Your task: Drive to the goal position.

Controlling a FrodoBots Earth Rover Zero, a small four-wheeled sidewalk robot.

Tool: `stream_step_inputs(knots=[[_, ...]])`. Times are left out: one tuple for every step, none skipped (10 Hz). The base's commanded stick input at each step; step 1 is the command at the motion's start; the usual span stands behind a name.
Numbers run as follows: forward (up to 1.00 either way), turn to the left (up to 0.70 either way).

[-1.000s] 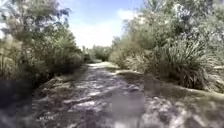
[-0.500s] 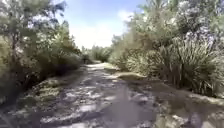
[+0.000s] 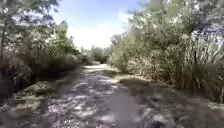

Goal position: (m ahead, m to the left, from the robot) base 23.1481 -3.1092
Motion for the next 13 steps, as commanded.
stream_step_inputs(knots=[[0.85,0.0],[0.85,0.0],[0.85,0.09],[0.85,0.21],[0.85,0.32],[0.85,0.34],[0.85,0.23],[0.85,0.0],[0.85,0.0],[0.85,0.0],[0.85,0.0],[0.85,0.0],[0.85,0.07]])
